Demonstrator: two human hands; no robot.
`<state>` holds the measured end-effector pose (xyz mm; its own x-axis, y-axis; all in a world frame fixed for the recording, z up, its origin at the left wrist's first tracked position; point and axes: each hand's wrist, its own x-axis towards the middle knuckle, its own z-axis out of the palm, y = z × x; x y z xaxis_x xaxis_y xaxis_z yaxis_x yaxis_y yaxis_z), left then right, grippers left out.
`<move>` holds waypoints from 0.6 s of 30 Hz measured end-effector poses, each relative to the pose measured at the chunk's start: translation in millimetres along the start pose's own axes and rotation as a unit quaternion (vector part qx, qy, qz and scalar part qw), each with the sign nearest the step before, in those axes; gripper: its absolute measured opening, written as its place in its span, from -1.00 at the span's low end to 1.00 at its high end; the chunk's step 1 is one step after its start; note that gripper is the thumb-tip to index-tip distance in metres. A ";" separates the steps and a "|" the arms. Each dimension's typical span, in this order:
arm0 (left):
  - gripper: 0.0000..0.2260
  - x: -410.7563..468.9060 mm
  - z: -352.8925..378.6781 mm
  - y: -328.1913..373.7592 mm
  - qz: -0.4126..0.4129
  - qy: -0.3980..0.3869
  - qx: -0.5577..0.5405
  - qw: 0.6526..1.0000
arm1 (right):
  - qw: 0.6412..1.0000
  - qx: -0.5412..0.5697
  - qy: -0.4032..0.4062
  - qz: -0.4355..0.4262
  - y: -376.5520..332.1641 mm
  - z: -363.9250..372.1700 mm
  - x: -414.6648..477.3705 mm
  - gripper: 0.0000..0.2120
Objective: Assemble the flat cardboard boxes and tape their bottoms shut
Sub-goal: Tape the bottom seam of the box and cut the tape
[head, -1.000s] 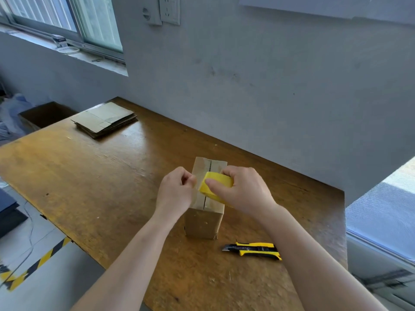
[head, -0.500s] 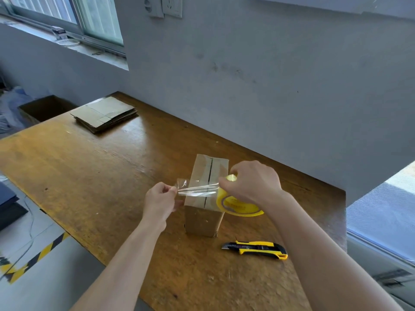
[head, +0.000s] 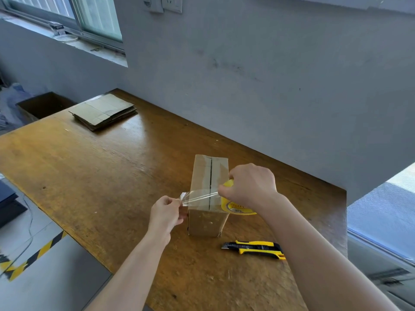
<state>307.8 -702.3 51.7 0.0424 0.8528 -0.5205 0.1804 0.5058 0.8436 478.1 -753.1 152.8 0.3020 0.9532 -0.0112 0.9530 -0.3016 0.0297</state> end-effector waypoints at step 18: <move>-0.80 4.4 15.1 -16.4 -0.041 -0.046 0.042 0.997 | 0.999 0.035 -0.026 0.011 -0.3 -2.3 4.3 -0.58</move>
<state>319.9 -708.9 33.6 0.1139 0.7917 -0.6001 0.2682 0.5571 0.7859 479.0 -748.8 155.0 0.3211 0.9449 -0.0637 0.9452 -0.3239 -0.0399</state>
